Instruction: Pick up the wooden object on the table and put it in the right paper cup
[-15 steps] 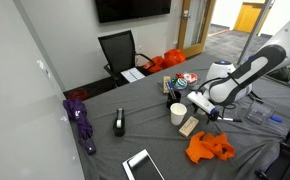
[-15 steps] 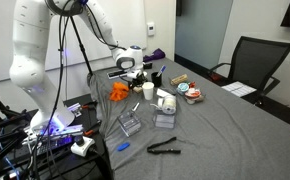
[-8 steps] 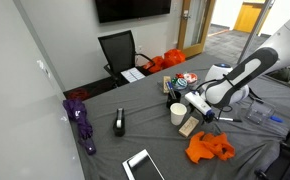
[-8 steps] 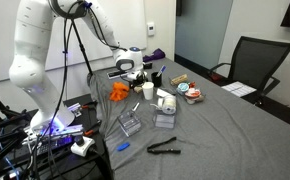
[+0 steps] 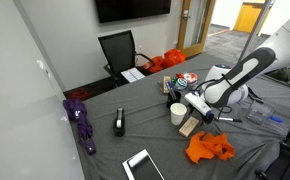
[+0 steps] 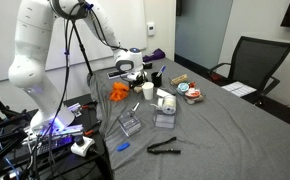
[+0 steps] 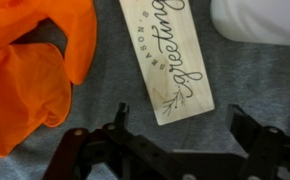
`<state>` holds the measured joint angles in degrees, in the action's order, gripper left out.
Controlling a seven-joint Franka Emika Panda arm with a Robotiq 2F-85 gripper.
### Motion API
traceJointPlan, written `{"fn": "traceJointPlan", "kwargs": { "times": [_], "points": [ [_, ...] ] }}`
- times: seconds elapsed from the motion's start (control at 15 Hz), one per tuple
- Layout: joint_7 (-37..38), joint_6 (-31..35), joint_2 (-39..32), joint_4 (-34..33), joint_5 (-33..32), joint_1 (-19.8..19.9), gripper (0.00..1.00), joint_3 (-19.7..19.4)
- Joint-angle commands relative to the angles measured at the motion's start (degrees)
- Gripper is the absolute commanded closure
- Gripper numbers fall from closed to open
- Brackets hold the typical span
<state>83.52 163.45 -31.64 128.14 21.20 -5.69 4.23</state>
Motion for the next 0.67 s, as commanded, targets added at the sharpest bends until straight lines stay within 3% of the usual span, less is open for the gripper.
{"fn": "traceJointPlan", "kwargs": {
  "times": [0.0, 0.47, 0.6],
  "points": [
    [-2.7, -1.9, -1.7, -1.8, 0.4, 0.5, 0.0, -0.1],
    [-8.7, -4.5, -2.4, -3.3, 2.5, 3.1, 0.0, 2.4],
    [-10.3, -4.3, -2.8, -3.7, 3.2, 3.6, 0.28, 2.8]
  ]
}}
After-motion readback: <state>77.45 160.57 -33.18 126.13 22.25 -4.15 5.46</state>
